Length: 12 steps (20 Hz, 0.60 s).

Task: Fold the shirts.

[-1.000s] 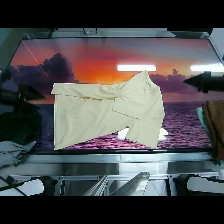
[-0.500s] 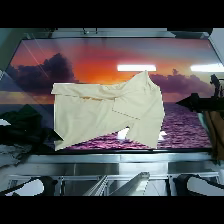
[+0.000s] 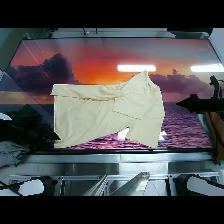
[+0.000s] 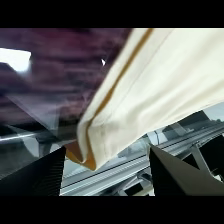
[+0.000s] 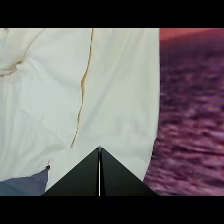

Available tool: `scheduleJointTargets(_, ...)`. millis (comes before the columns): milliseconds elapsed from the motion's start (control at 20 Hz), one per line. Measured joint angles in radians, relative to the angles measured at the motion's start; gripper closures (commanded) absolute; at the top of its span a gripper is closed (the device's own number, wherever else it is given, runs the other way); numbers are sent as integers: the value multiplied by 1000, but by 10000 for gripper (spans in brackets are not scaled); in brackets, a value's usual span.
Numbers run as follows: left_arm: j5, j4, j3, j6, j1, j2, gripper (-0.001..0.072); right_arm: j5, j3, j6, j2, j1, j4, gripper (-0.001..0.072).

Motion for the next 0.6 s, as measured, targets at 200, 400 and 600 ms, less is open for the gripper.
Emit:
scheduleJointTargets(200, 45, -124, -14, 71, 0, -27, 360, -18, 0, 1, 0, 0, -11, 275)
scheduleJointTargets(400, 117, -256, -29, 173, -5, -81, 687, -61, 0, 72, -30, 0, -54, 274)
scheduleJointTargets(600, 146, -317, -33, 223, -12, -74, 686, -68, 0, 111, -135, 4, -61, 274)
